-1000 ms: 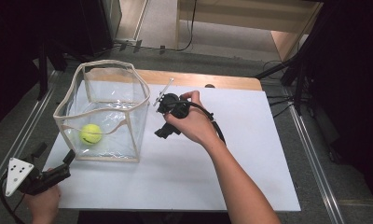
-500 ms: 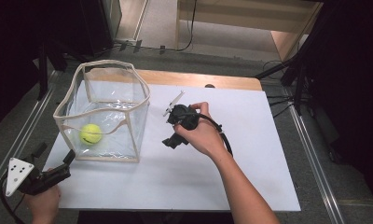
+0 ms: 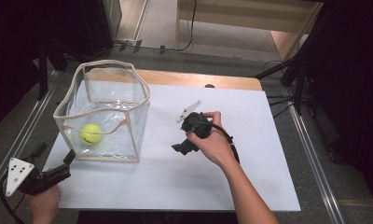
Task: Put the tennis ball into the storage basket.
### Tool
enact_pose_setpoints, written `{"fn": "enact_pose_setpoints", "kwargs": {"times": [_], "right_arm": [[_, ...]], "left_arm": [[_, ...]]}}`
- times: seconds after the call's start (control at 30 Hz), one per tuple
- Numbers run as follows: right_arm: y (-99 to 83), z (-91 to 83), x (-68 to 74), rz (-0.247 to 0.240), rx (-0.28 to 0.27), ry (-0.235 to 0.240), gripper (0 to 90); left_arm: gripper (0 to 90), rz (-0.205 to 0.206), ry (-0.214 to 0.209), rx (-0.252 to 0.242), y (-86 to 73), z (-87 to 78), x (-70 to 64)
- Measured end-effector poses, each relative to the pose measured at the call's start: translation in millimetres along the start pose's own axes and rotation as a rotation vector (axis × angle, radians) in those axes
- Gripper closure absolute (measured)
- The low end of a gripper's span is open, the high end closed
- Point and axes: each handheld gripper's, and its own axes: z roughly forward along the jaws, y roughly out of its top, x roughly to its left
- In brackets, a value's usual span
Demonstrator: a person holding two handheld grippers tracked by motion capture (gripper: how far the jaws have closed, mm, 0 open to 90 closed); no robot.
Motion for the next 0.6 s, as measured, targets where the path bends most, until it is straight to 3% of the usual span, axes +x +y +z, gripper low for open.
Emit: {"fn": "enact_pose_setpoints", "kwargs": {"times": [0.3,0.6], "right_arm": [[-25.6,-2.7,-3.0,0.048,-0.043,-0.013,0.0],[-50.6,-7.5,-5.6,0.089,-0.126,-0.035,0.0]], "left_arm": [[6.9,0.000,0.001,0.000,0.0,0.2,-0.3],[6.9,0.001,-0.001,-0.001,-0.1,0.2,-0.5]]}}
